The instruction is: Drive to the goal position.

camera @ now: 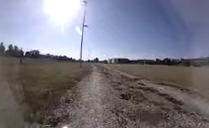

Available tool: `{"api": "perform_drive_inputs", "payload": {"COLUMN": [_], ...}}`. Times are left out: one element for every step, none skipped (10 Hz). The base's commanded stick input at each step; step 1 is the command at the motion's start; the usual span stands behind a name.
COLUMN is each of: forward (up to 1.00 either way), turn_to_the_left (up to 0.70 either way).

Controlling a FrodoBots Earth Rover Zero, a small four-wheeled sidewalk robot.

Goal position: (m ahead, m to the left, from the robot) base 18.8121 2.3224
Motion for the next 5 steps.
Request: {"api": "perform_drive_inputs", "payload": {"forward": [0.50, 0.50, 0.50, 0.50, 0.50], "turn_to_the_left": [0.00, 0.00, 0.00, 0.00, 0.00]}}
